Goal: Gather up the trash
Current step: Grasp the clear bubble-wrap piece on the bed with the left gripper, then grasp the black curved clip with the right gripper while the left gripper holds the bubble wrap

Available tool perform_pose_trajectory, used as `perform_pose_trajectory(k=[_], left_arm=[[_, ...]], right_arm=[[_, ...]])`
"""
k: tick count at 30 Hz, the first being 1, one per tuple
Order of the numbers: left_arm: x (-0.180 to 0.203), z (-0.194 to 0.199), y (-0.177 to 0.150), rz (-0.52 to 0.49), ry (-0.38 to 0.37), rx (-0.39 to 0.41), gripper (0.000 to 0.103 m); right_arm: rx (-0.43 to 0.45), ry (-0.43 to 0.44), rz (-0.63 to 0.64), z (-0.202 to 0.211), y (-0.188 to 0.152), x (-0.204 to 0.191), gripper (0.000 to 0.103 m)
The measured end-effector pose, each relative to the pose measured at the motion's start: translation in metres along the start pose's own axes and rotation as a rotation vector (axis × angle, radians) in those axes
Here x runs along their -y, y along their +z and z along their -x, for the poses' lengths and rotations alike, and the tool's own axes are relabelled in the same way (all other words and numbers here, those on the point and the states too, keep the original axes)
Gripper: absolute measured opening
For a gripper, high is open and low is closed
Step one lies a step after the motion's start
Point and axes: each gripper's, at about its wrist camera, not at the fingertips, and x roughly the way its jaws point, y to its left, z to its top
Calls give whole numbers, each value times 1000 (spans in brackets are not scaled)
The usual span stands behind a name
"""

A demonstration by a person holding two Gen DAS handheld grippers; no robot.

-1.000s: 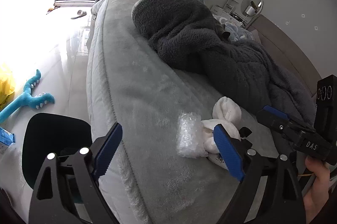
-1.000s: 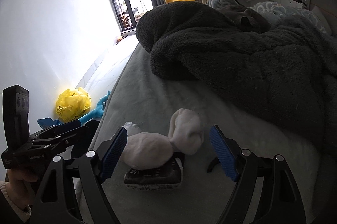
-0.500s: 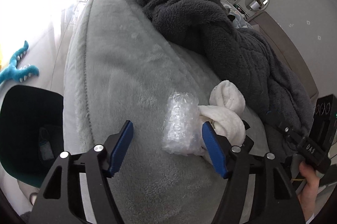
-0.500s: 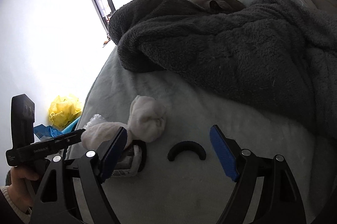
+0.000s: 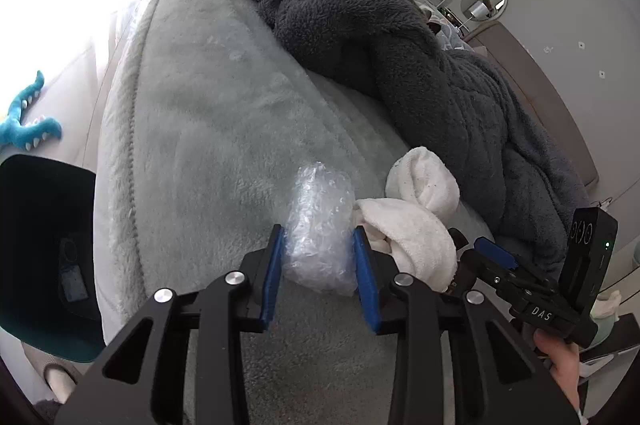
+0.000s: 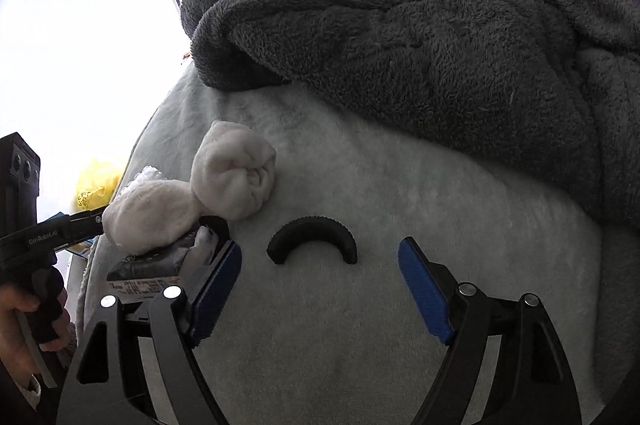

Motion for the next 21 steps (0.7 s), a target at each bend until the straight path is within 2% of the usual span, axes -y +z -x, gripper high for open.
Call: perform_pose_trajectory(k=[3, 10, 14, 21], left_arm=[[4, 4, 1, -21, 8, 20, 35], [21, 20, 1, -147, 80, 102, 35], [23, 30, 3, -175, 82, 146, 35], [31, 43, 4, -233, 78, 189, 35]], right_arm=[[-3, -2, 8, -3, -2, 1, 82], [-23, -5, 32, -16, -1, -6, 81], [-44, -48, 90, -24, -3, -16, 68], [-56, -70, 90, -31, -2, -17, 54]])
